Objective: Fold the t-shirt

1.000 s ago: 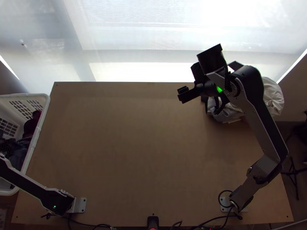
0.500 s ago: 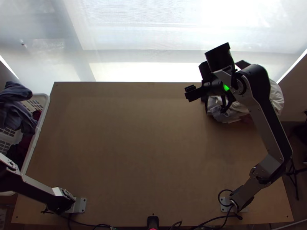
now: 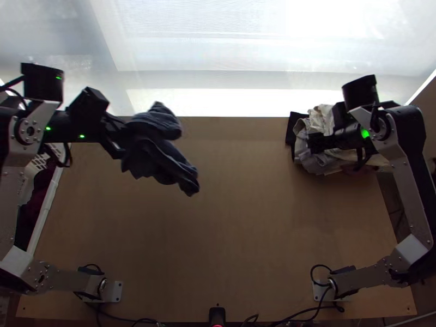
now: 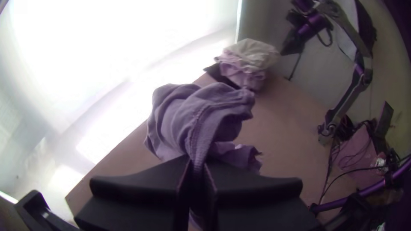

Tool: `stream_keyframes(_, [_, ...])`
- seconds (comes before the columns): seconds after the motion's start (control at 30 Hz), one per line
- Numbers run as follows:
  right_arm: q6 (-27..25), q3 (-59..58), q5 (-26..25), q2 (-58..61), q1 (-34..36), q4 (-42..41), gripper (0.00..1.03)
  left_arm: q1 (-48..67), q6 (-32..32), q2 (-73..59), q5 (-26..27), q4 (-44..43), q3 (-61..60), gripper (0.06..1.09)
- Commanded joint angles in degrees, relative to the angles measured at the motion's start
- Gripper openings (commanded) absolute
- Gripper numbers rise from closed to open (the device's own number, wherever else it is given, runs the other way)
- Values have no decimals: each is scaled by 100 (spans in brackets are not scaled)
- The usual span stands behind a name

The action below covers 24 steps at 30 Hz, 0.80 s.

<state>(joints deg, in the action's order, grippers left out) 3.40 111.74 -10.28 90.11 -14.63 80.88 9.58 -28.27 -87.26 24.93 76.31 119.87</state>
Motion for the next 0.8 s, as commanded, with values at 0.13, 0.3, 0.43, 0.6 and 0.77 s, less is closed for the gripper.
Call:
stream_keyframes(0.13, [-15,-1550,35,-1100,1876,-116,98,3313,1386,-766,-260,-758,-87,16])
stream_keyframes(0.3, [3,-2139,53,-1382,1771,-213,98,3410,1395,-1082,-199,-1180,-729,16])
stream_keyframes(0.43, [3,-2737,53,-1522,1323,-371,98,3638,1272,-1117,-199,-1391,-1379,96])
stream_keyframes(0.6, [29,-2948,167,-1522,664,-477,98,3542,1465,-1038,-190,-1602,-1546,105])
stream_keyframes(0.77, [29,-2913,360,-1399,-224,-477,98,2751,1351,-608,-199,-1356,-1414,105])
